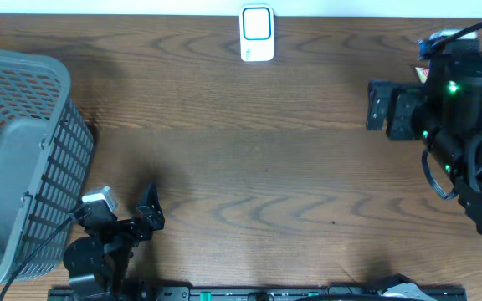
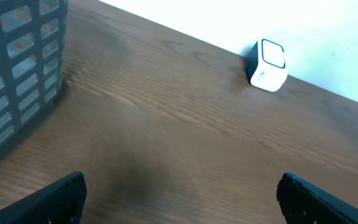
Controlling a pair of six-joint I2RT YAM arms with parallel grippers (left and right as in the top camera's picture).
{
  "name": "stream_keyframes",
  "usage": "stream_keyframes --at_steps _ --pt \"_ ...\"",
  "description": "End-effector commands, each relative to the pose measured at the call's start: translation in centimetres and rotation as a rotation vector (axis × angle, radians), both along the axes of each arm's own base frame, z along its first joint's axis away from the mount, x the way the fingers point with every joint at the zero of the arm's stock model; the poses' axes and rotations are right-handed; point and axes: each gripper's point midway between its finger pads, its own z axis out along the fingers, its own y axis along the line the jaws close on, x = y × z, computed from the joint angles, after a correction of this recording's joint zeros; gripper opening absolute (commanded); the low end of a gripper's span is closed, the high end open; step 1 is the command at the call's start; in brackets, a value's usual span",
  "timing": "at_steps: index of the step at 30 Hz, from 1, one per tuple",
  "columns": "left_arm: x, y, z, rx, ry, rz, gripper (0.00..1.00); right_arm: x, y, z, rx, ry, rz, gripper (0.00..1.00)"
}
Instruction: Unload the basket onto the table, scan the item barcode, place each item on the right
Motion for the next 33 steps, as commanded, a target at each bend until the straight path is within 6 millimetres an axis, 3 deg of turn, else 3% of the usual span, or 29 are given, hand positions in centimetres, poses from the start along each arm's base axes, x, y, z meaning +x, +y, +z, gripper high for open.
stream_keyframes --at_steps 1,4,7,11,18,22,28,33 --pt "0.0 -0.2 0.0 -0.008 -0.004 -0.007 0.98 -0.8 -1.4 1.9 -0.039 -0.100 0.007 0.99" --pt "0.0 -0.2 0.0 -0.008 -0.004 -0.007 0.98 -1.2 -1.4 2.2 -0.032 -0.168 0.049 0.99" --pt "0.0 -0.2 0.0 -0.008 -0.004 -0.007 0.98 -1.8 -2.0 1.2 -0.023 -0.219 0.053 0.99" --pt "0.0 -0.2 0.0 -0.008 -0.004 -0.007 0.98 -2.7 -3.8 -2.1 -0.003 -0.330 0.003 0.99" --pt "0.0 -0.2 0.0 -0.008 -0.004 -0.007 0.98 -3.2 -4.0 -7.5 0.031 -0.538 -0.001 0.99" --pt "0.0 -0.2 0.0 -0.008 -0.004 -0.007 0.98 -3.9 -5.1 -9.1 0.036 -0.660 -0.040 0.99" --pt "0.0 -0.2 0.0 -0.008 -0.004 -0.007 0.98 -5.5 -6.7 -13.6 0.030 -0.733 -0.095 0.99" --pt "0.0 -0.2 0.0 -0.008 -0.004 -0.007 0.98 -6.3 -7.9 -15.0 0.058 -0.763 -0.151 0.99"
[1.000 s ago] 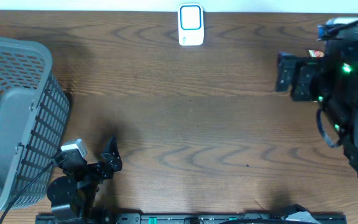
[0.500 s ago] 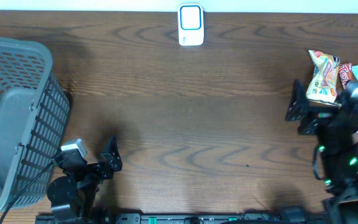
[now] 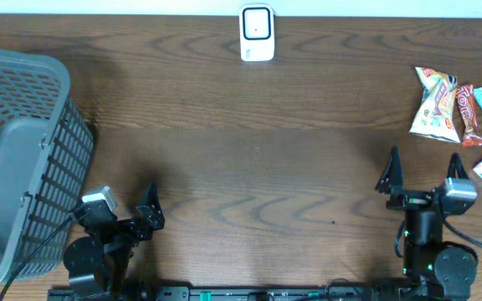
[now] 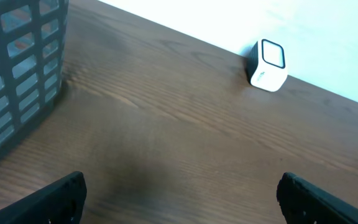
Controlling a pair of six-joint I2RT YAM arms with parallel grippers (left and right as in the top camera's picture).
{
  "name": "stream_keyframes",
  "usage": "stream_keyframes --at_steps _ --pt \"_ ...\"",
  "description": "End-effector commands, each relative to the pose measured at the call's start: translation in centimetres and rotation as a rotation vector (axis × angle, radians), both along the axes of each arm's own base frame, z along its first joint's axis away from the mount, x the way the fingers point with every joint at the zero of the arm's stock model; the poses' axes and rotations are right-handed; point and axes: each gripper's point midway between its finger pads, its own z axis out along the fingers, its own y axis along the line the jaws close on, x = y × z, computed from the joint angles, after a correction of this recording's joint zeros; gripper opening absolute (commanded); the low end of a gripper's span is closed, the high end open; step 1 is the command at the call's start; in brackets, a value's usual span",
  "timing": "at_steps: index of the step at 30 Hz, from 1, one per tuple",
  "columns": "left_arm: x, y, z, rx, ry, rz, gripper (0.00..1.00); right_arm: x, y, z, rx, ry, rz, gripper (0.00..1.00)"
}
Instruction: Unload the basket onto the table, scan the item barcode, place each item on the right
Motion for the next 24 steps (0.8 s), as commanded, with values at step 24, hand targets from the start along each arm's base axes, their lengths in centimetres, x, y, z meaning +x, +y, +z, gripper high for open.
stream_keyframes --at_steps 24 --pt "0.0 -0.2 0.0 -0.008 -0.003 -0.007 0.98 0.5 -2.2 -11.7 0.080 0.211 -0.069 0.99"
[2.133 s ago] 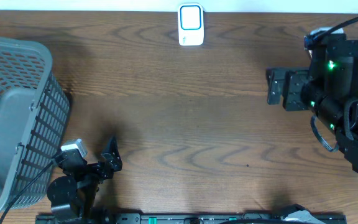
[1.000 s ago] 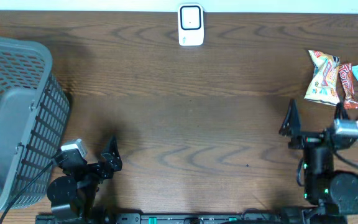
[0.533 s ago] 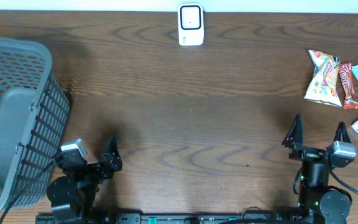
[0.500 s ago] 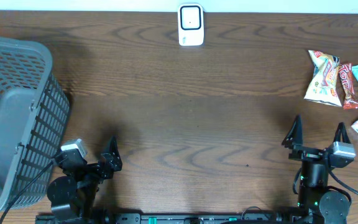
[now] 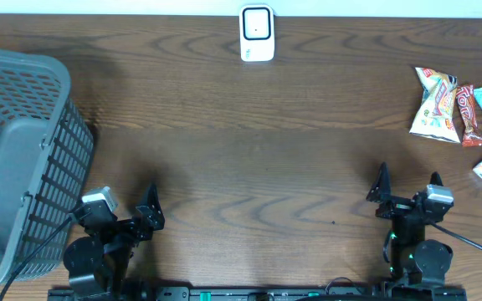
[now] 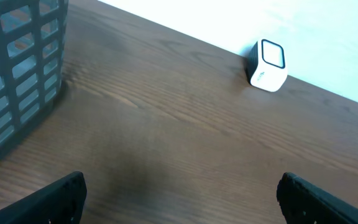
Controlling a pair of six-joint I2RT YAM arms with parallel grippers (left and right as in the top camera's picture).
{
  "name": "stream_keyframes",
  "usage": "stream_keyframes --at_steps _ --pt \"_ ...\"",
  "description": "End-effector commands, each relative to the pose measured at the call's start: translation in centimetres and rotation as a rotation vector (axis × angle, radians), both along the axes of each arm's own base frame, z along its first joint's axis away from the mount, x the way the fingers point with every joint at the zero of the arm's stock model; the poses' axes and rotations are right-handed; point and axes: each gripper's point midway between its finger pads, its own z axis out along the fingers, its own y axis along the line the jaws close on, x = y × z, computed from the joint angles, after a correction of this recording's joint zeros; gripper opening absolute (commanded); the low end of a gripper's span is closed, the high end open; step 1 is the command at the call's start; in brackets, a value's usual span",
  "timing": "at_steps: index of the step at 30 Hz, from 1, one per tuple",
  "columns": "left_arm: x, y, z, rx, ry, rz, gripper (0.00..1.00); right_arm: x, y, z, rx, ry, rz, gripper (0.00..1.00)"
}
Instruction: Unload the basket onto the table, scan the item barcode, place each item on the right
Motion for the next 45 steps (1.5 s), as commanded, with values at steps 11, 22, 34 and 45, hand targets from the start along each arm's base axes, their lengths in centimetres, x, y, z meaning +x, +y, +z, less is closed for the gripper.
stream_keyframes --at_steps 11,22,34,45 --pt "0.0 -0.2 0.0 -0.008 -0.003 -0.007 0.98 0.0 0.8 -1.3 0.016 0.045 0.049 0.99" --pt "0.0 -0.2 0.0 -0.008 -0.003 -0.007 0.98 0.0 0.8 -1.2 0.016 0.044 0.049 0.99" --pt "0.0 -0.2 0.0 -0.008 -0.003 -0.010 0.98 0.0 0.8 -1.2 0.016 0.044 0.049 0.99" --pt "1.4 -0.7 -2.7 0.044 -0.011 -0.028 0.98 0.0 0.8 -1.2 0.016 0.044 0.049 0.99"
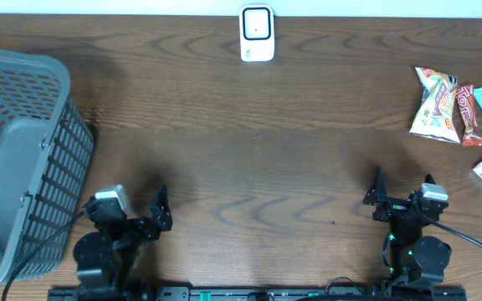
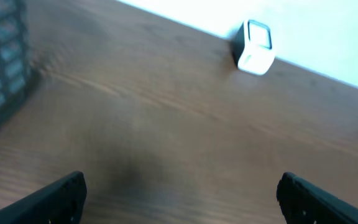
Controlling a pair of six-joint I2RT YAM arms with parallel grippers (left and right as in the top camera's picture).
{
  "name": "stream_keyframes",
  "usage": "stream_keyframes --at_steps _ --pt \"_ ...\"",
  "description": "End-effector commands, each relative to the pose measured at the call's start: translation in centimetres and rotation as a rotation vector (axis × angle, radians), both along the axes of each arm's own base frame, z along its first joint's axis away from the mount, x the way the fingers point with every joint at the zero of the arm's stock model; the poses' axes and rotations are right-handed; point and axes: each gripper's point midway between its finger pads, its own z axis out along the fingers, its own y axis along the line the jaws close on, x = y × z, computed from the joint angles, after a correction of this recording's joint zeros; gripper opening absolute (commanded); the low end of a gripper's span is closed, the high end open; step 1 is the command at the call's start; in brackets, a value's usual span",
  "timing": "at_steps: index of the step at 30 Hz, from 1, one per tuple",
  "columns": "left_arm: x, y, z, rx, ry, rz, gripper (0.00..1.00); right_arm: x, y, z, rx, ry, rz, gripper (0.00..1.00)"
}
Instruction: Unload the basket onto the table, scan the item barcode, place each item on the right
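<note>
The white barcode scanner [image 1: 257,33] stands at the table's far edge; the left wrist view shows the scanner [image 2: 253,46] far ahead, blurred. Several snack packets [image 1: 438,104] lie at the far right. My left gripper [image 1: 134,209] rests open at the near left edge, its dark fingers [image 2: 58,199] wide apart over bare wood. My right gripper [image 1: 402,186] sits open at the near right, empty, well short of the packets.
A grey slatted basket [image 1: 15,159] fills the left side, and a corner of the basket [image 2: 2,68] shows in the left wrist view. A small orange packet lies at the right edge. The brown wooden table [image 1: 258,167] spans the view.
My left gripper has shifted a little to the right, and its view has swung so the basket sits further left. The right gripper has edged slightly left. Both stay open.
At first my right arm hung high over the far right, covering the snack packets. Then it was down at the near right edge, open, with the packets uncovered. It then stood a little further left. The left arm kept still until its small shift now.
</note>
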Motion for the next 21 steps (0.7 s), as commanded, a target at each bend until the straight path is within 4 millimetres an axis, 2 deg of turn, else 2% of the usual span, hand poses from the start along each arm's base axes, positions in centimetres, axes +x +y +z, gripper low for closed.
stream_keyframes --at_steps 1,4,7,12,16,21 --pt "1.5 0.8 -0.2 0.033 -0.084 0.046 0.98 0.0 0.1 -0.1 0.009 -0.001 0.006 0.99" --pt "2.8 1.0 2.1 0.061 -0.264 0.051 0.98 0.0 0.1 -0.1 0.009 -0.001 0.006 0.99" --pt "3.1 1.0 3.0 0.166 -0.351 0.034 0.98 0.0 0.1 -0.1 0.009 -0.001 0.006 0.99" --pt "3.2 1.2 1.2 0.318 -0.303 0.006 0.98 0.0 0.1 -0.1 0.009 -0.001 0.006 0.99" --pt "3.0 2.4 -0.8 0.331 -0.212 0.062 0.98 0.0 0.1 -0.1 0.009 -0.001 0.006 0.99" --pt "3.0 2.8 -0.9 0.339 -0.205 0.087 0.98 0.0 0.1 -0.1 0.009 -0.001 0.006 0.99"
